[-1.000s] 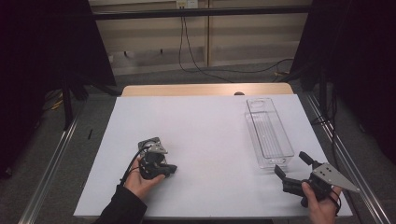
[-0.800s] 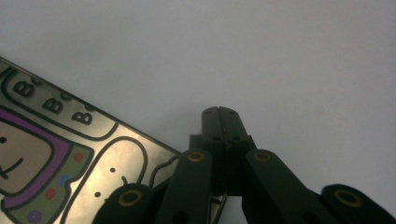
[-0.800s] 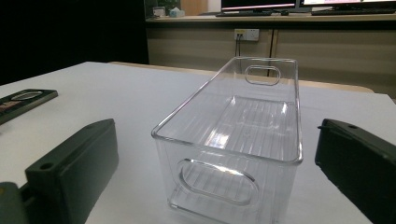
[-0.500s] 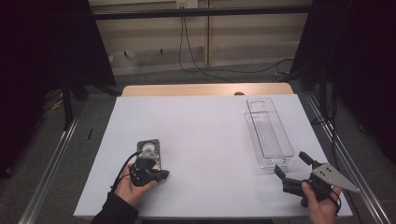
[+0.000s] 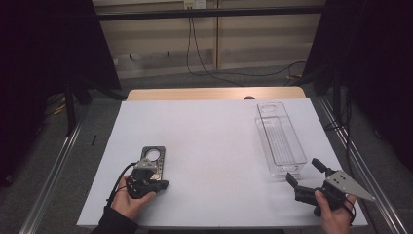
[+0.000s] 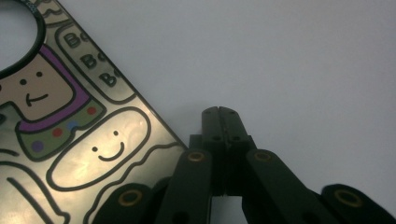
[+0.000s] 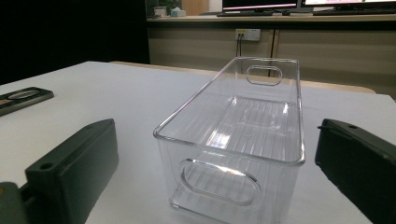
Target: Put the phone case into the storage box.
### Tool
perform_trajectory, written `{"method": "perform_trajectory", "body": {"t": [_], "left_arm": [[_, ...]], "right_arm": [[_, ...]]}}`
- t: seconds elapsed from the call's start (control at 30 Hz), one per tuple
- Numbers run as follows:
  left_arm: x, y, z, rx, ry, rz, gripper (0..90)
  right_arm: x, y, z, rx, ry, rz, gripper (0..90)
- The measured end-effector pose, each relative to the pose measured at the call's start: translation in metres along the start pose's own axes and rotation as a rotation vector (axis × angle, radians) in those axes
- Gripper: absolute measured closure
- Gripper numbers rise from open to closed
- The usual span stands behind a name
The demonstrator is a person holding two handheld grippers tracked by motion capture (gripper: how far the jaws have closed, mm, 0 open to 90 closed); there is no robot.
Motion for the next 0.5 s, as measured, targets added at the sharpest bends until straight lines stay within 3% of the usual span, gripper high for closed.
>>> {"method": "perform_trajectory", "body": {"t": [0.5], "left_arm": [[0.014,0.014,-0.010,-0.010,0.014,0.035,90.0]], "right_arm": [[0.000,0.000,0.000,0.000,0.000,0.000,0.0]]}}
Point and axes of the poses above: each handheld gripper's, and its own axes: y roughly backward along the jaws, z roughly out of its top, x roughly to its left, the point moved 3 cm from there along -y, roughly forward along the jaws, and after that the axes turned 5 degrees about y, right-handed, at the moved point
